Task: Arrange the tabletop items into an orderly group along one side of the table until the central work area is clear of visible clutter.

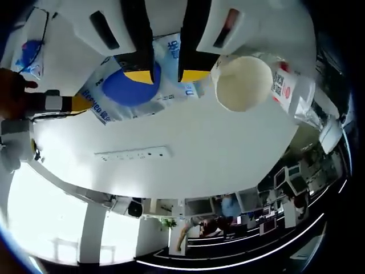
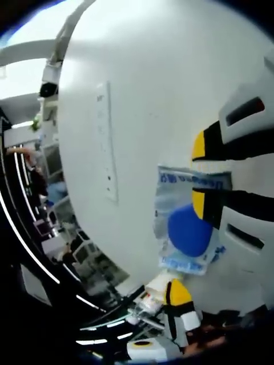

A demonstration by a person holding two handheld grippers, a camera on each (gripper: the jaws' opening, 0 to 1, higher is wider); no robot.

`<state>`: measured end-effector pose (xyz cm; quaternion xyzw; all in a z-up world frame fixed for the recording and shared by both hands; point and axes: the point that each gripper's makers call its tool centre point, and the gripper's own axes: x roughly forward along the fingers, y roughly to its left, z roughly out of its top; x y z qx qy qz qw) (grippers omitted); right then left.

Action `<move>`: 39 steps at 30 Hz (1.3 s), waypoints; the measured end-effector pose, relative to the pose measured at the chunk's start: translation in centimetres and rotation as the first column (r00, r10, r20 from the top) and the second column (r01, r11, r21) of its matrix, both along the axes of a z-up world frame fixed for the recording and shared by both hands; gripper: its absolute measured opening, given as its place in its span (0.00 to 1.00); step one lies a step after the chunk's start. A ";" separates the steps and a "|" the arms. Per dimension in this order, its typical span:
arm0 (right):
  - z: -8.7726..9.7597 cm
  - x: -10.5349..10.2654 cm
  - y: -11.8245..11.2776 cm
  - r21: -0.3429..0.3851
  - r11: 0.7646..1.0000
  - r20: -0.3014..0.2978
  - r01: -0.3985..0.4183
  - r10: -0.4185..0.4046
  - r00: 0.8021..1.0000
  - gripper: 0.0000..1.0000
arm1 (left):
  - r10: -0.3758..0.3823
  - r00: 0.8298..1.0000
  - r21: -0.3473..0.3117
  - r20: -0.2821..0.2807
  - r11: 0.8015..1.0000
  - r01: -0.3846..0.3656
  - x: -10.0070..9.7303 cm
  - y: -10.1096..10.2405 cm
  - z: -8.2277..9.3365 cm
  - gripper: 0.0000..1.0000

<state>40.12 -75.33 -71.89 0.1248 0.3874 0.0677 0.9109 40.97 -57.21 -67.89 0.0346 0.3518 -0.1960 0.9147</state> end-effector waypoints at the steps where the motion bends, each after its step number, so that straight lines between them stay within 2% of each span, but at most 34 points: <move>1: -0.1 -0.2 -0.1 -0.002 1.000 -0.016 0.001 -0.001 1.000 0.15 | 0.001 1.000 0.009 -0.003 1.000 -0.001 -0.2 0.3 -0.3 0.15; 12: 0.1 -1.8 -1.3 -0.017 0.999 -0.001 0.034 -0.034 0.999 0.18 | 0.030 0.999 0.001 -0.014 1.000 -0.030 -1.9 2.0 -1.0 0.16; 31: -0.5 -4.9 -1.8 -0.013 0.998 -0.010 0.056 -0.057 0.998 0.19 | 0.077 0.995 -0.008 -0.071 0.997 -0.078 -4.3 3.7 -4.0 0.16; 39: -0.4 -6.6 -2.3 -0.021 0.998 -0.005 0.058 -0.058 0.998 0.19 | 0.086 0.994 -0.017 -0.074 0.996 -0.087 -5.3 3.8 -4.1 0.16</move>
